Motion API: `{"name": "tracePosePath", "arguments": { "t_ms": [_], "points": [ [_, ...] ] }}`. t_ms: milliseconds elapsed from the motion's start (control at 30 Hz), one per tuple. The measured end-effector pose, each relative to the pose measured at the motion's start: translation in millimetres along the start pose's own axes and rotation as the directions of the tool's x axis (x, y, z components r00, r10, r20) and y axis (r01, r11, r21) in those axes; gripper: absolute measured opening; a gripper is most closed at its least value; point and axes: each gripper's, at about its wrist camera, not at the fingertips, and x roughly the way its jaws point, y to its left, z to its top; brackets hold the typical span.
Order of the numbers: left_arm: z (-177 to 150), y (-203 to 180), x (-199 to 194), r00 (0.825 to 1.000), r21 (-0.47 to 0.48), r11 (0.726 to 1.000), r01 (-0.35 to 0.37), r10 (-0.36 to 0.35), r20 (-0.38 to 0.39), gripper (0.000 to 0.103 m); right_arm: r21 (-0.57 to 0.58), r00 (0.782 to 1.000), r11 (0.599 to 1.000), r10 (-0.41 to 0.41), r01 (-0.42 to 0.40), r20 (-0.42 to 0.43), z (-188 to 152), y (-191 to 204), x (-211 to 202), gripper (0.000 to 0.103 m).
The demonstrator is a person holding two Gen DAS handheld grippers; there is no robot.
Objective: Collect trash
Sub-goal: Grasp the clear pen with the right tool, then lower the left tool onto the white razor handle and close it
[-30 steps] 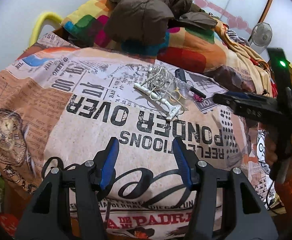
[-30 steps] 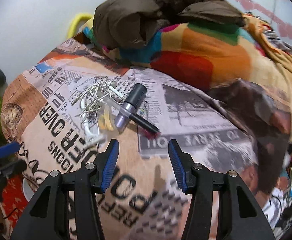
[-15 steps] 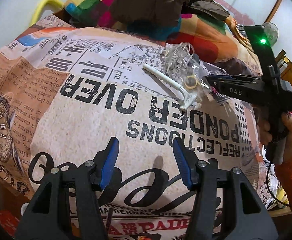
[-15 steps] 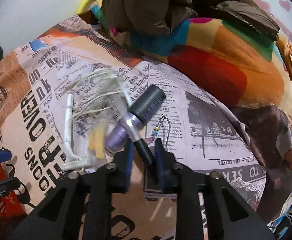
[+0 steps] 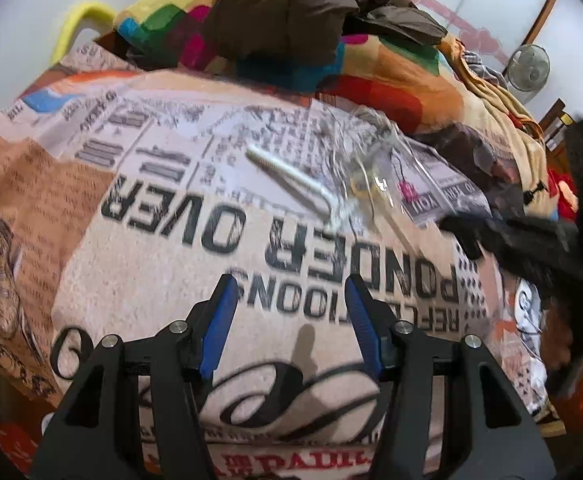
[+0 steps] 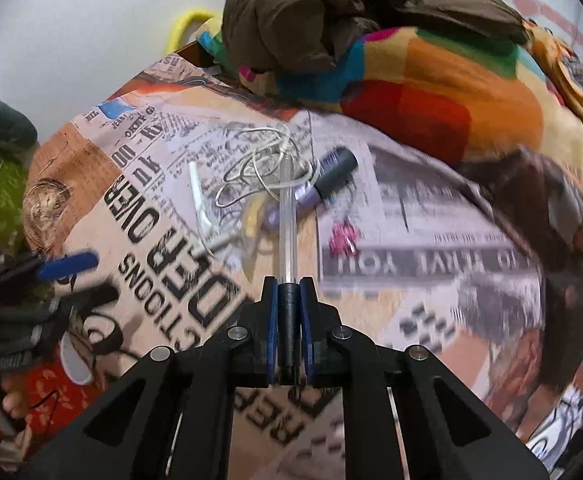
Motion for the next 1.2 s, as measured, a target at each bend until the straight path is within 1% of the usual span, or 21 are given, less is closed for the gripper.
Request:
{"name": "tracePosePath", "arguments": {
  "t_ms": [100,200,267,367,467,567,633,733,767,867,933,1033,1067,1200],
  "points": [
    [11.6,-2.0,6.9,0.999,0.008,0.999,-0.034,0.033,0.013,0.055,0.022,1.0,1.0,-0.011,0.012,-0.02,-11.0,-7.0,2.5,0.01],
    [24.8,1.4,18.9,0.999,-0.017,0.999,-0.034,0.034,0.003,0.053,0.045,0.999,0.999,-0.021,0.022,-0.035,-22.7,-16.8,3.6,0.01],
    [33.4,4.3,28.6,1.0,-0.047,0.999,0.004,-0.004,-0.016,0.042,0.056,0.999,0.997,-0.045,0.047,-0.028,-30.3,-22.2,1.6,0.01],
    [44.2,6.5,43.7,0.999,-0.087,0.996,0.009,-0.011,-0.032,0.035,0.062,0.998,0.996,-0.067,0.067,-0.008,-37.5,-27.0,-3.4,0.01],
    [54.0,9.2,58.7,0.998,-0.141,0.99,0.032,-0.039,-0.048,0.032,0.071,0.999,0.996,-0.049,0.048,0.002,-41.6,-30.5,-6.3,0.01],
    [61.1,9.3,64.1,0.999,-0.162,0.986,0.027,-0.032,-0.027,0.032,0.083,1.0,0.996,-0.027,0.026,0.009,-44.2,-33.6,-8.1,0.01],
    [64.9,8.7,68.5,0.999,-0.177,0.983,0.039,-0.045,-0.03,0.031,0.092,1.0,0.996,-0.012,0.011,0.011,-46.3,-37.4,-9.3,0.01],
    [64.6,1.4,72.3,0.996,-0.168,0.984,0.064,-0.074,-0.049,0.028,0.102,1.0,0.995,0.0,-0.002,0.015,-49.7,-39.1,-8.6,0.01],
    [64.1,0.1,69.6,0.996,-0.16,0.985,0.066,-0.073,-0.042,0.028,0.104,1.0,0.995,0.002,-0.004,0.019,-51.2,-39.6,-9.8,0.01],
    [66.1,4.6,57.9,0.998,-0.167,0.984,0.056,-0.057,-0.001,0.028,0.102,1.0,0.995,0.002,-0.005,0.027,-55.5,-38.1,-12.0,0.01],
    [71.0,12.2,53.7,1.0,-0.19,0.981,0.029,-0.026,0.018,0.028,0.102,1.0,0.995,0.006,-0.008,0.029,-57.1,-38.7,-12.4,0.01],
    [76.5,20.9,63.2,1.0,-0.2,0.98,-0.018,0.015,-0.015,0.026,0.115,0.999,0.993,0.021,-0.023,0.025,-58.4,-41.0,-10.7,0.01],
    [77.3,22.2,67.8,0.999,-0.199,0.98,-0.033,0.027,-0.031,0.022,0.117,0.999,0.993,0.023,-0.026,0.024,-58.9,-41.1,-10.6,0.01],
    [83.9,16.5,78.0,0.999,-0.189,0.981,-0.032,0.024,-0.043,0.02,0.119,0.999,0.992,0.027,-0.029,0.025,-60.1,-41.7,-12.3,0.01]
  ]
}}
